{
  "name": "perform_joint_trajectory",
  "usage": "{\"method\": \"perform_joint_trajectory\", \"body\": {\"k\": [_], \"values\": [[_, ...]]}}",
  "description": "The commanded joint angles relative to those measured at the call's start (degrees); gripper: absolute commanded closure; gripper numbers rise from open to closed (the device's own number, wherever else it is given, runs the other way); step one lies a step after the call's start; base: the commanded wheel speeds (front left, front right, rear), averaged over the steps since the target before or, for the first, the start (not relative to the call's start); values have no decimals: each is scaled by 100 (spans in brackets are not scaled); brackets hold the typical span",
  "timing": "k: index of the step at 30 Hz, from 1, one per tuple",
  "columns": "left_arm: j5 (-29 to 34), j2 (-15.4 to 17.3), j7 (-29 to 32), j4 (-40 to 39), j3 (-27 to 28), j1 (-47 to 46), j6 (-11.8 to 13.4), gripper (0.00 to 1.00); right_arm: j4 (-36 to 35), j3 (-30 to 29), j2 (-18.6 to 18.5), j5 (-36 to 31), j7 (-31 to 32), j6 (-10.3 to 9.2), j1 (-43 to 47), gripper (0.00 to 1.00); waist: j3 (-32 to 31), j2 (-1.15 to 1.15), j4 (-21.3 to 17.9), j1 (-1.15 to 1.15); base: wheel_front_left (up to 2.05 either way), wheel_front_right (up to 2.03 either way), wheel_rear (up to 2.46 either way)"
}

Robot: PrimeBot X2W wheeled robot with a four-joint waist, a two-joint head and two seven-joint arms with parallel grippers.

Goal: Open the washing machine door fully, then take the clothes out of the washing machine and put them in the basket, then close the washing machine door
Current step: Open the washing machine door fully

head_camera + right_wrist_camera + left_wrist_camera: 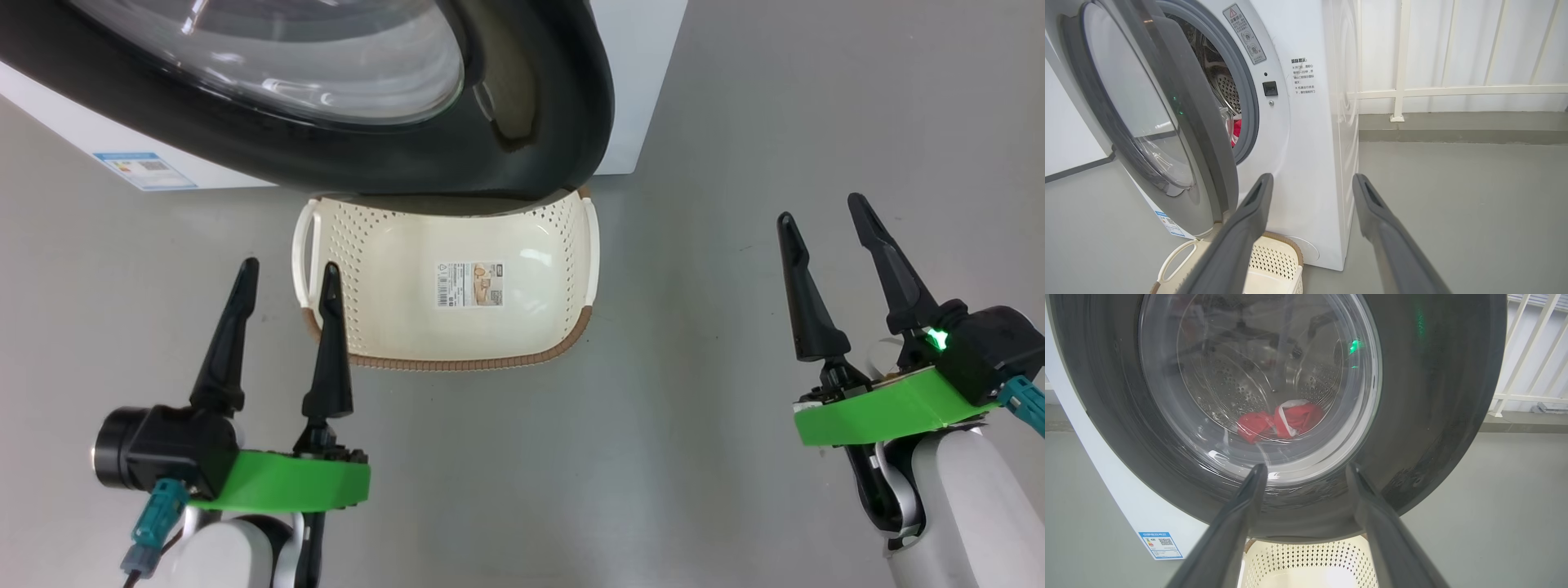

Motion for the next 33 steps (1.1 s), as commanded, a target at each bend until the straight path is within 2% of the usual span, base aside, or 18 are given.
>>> {"method": "perform_joint_trajectory", "body": {"k": [1,2,3,4,5,8,16,17,22,27,33], "values": [[43,100,-44,-137,156,39,19,0,-105,130,-3,-13,-36,28,88,0,6,0,3,0,0,0,0],[46,100,-44,-134,154,34,20,0,-97,122,-3,-10,-36,28,83,0,10,0,4,0,0,0,0],[47,100,-44,-134,153,28,22,0,-82,117,-2,-2,-36,28,79,49,13,0,4,0,0,0,0],[47,100,-44,-133,152,22,23,0,-56,122,-3,10,-36,28,74,92,17,0,4,0,0,0,0],[48,100,-44,-132,153,18,24,0,-33,127,-2,36,-36,28,62,100,23,0,2,0,0,0,0],[56,100,-44,-124,167,6,29,0,115,202,6,252,-36,28,-45,100,48,0,-20,0,0,0,0],[-9,100,-44,-71,138,-73,38,0,1061,839,-50,1928,-36,28,-1037,100,82,0,-24,0,0,0,0],[-9,100,-44,-71,138,-73,38,0,1061,839,-50,1928,-36,28,-1037,100,82,0,-24,0,0,0,0],[-47,100,-44,-86,133,-89,43,0,1565,1354,-204,3262,-25,28,-1761,100,90,0,35,0,0,0,0],[-49,100,-44,-93,138,-79,35,0,1748,1594,-219,5086,666,28,-2494,100,127,0,84,0,0,0,0],[-69,100,-44,-83,104,-120,15,0,1956,1437,-256,6767,1785,28,-3205,100,167,0,184,0,0,0,0]]}}
